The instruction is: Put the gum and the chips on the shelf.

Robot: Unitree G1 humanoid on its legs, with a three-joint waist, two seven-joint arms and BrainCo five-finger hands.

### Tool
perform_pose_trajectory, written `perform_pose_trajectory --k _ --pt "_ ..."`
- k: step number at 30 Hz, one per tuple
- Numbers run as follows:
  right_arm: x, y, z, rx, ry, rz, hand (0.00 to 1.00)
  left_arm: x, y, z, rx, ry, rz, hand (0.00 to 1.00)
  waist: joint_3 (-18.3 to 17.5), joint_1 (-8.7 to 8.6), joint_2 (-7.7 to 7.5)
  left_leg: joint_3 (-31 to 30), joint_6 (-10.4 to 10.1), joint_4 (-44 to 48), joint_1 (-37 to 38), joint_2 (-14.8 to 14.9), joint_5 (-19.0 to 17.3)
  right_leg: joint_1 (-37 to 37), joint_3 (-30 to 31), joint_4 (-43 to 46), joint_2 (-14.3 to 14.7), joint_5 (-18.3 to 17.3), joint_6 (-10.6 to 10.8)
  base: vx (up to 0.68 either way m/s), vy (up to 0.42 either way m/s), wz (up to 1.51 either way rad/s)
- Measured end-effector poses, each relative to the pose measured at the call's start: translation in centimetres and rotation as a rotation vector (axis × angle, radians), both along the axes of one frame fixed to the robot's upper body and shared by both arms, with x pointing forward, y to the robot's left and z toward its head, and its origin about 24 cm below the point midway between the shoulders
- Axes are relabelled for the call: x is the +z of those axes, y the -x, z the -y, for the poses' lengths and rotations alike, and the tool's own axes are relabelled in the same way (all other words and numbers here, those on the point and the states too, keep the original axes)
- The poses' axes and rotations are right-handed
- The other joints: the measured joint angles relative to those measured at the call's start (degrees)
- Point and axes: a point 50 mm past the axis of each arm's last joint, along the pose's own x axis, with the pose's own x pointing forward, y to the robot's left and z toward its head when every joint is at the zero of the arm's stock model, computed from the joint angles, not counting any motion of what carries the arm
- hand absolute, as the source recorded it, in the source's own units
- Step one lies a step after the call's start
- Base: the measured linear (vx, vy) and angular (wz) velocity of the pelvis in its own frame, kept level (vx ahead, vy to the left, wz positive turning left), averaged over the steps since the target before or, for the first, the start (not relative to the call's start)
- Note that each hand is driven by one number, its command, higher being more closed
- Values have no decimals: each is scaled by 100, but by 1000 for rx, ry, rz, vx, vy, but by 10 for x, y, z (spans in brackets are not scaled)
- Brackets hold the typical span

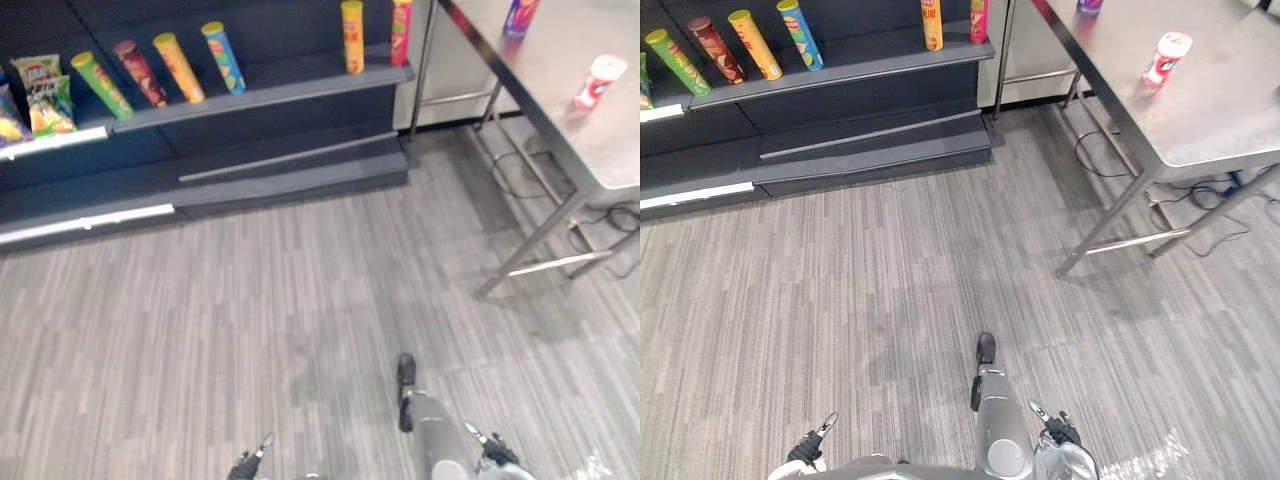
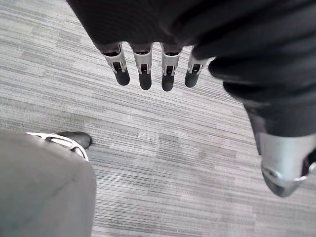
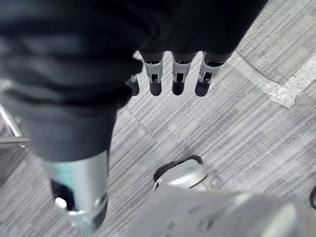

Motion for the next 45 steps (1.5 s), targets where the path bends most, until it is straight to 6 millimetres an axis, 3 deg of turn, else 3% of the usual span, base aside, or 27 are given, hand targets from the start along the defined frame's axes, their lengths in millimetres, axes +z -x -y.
perform_pose_trajectory --k 1,2,5,7,8,9,12,13,14,17,18,20,22,24,27,29,31,32,33,34,35,36,38,39,40,42,45 --pt "0 0 0 -10 -3 2 0 0 -2 1 4 5 9 0 0 9 5 -6 -30 -6 25 28 159 -68 1 212 9 -163 -99 618 -304 6" --pt "-2 5 -3 -24 -15 -7 0 0 -6 8 12 25 17 0 -30 -31 57 -82 -261 83 86 131 521 -51 -95 553 23 -523 -179 495 -286 6" --pt "-4 11 -7 -35 -22 -16 0 2 -17 17 12 50 58 0 -45 -86 50 -252 -417 702 48 399 934 263 -298 795 72 -1040 -288 516 -261 26" --pt "-2 10 -4 -31 -10 -2 0 4 -22 17 15 51 82 0 -79 -138 36 -584 -727 2060 -500 623 1283 551 -398 798 71 -1271 -343 354 -148 24" --pt "-1 11 -4 -30 -6 0 0 7 -26 15 24 47 105 0 -81 -125 36 -847 -789 3190 -1021 724 1888 775 -402 763 72 -1380 -409 349 -96 -1" --pt "0 10 -2 -29 1 9 0 7 -27 13 43 43 114 0 -57 -96 -4 -983 -806 4321 -1532 862 2174 1013 -372 724 101 -1529 -469 353 -81 -6" --pt "1 10 -1 -30 8 17 0 11 -32 8 75 30 144 0 -61 -64 1 -718 -615 5785 -2361 1088 1661 1650 -261 546 195 -1776 -581 321 -16 -22" --pt "1 12 -1 -14 11 11 0 12 -35 7 72 23 161 0 -82 65 -47 -465 -465 5907 -2695 1083 1358 1912 -126 451 191 -1869 -556 332 56 -52" --pt "2 11 -1 6 17 15 0 16 -40 4 68 9 192 0 -99 190 -79 -268 -348 5800 -3032 1082 1104 2146 7 343 175 -1937 -503 399 108 -63" --pt "4 1 -6 44 15 43 0 16 -37 0 77 1 206 0 -132 252 -178 27 -165 4555 -3609 1006 858 2589 318 89 33 -2061 -313 401 211 -65" --pt "3 1 -11 37 3 45 0 15 -33 0 89 4 201 0 -192 330 -274 49 -126 3353 -3599 829 901 2713 528 55 -117 -2135 -184 380 236 -66" --pt "1 4 -16 32 -13 36 0 14 -29 -2 108 1 192 0 -269 414 -322 -156 -186 1613 -3467 611 1255 2894 797 -9 -288 -2342 45 477 360 -77" --pt "0 8 -16 27 -14 18 0 12 -24 -1 126 7 173 0 -423 476 -352 -414 -182 1179 -3460 488 1895 3108 1055 -152 -445 -2528 219 575 472 -67" --pt "-9 18 -31 0 -75 -31 0 11 -17 -10 126 -14 149 0 -788 472 -561 -433 102 1655 -3567 227 1719 3262 1547 -550 -616 -2023 -12 576 420 -48" --pt "-13 25 -38 -30 -110 -61 0 9 -10 -21 106 -37 109 0 -1054 348 -864 -275 371 1890 -3453 -96 1458 3249 1908 -457 -919 -1419 164 584 408 -9" --pt "-11 20 -34 -43 -101 -44 0 8 -7 -23 87 -41 87 0 -1084 332 -853 -179 465 1867 -3245 -170 1396 3057 2192 20 -919 -1019 259 374 192 -35" --pt "-9 10 -31 -22 -90 -21 0 6 0 -24 22 -53 51 0 -997 291 -680 -51 537 1450 -2553 -203 1328 2338 2508 1636 -687 -174 863 311 147 -71" --pt "-8 9 -30 -22 -88 -16 0 6 1 -23 3 -55 42 0 -973 237 -627 -13 557 1337 -2379 -181 1276 2169 2496 2043 -578 -150 921 229 80 -54" --pt "-8 7 -31 -17 -88 -10 0 5 0 -21 -45 -60 28 0 -887 179 -566 129 567 1068 -1936 -180 1237 1689 2308 2993 -361 -302 881 219 61 -36" --pt "-7 6 -30 -14 -86 -8 0 5 0 -18 -64 -58 24 0 -844 175 -533 224 566 948 -1740 -178 1237 1506 2053 3254 -353 -425 783 250 47 -47" --pt "-4 -1 -27 -15 -79 20 0 4 0 -15 -99 -60 18 0 -794 175 -461 369 566 734 -1424 -169 1238 1192 1369 3457 -485 -672 440 151 9 -36" --pt "-3 -4 -25 -7 -70 31 0 4 0 -14 -110 -60 16 0 -779 162 -434 418 565 675 -1302 -163 1238 1066 985 3377 -596 -756 299 188 -13 -44" --pt "0 -11 -27 35 -60 48 0 4 0 -15 -106 -63 18 0 -739 160 -517 581 447 564 -1037 -258 1203 941 -471 2263 -997 -470 64 218 -56 -50" --pt "2 -16 -23 42 -47 60 0 3 -1 -10 -95 -50 17 0 -728 196 -420 607 370 442 -972 -164 1163 1085 -817 1961 -939 -561 -55 198 -54 -74" --pt "7 -28 -15 54 -18 92 0 2 0 -3 -94 -28 14 0 -716 158 -146 716 252 253 -983 2 1236 1170 -1223 1533 -844 -568 -69 166 -38 -102" --pt "11 -39 -13 74 -7 118 0 1 -4 5 -91 -8 20 0 -583 166 18 1038 164 125 -971 70 1295 1242 -1879 1063 -772 -577 -138 81 -53 -92" --pt "10 -36 -13 81 -8 106 0 3 -11 5 -101 -5 32 0 -398 149 -77 1323 11 99 -854 110 1400 1400 -2591 591 -700 -545 -423 48 -105 -82"
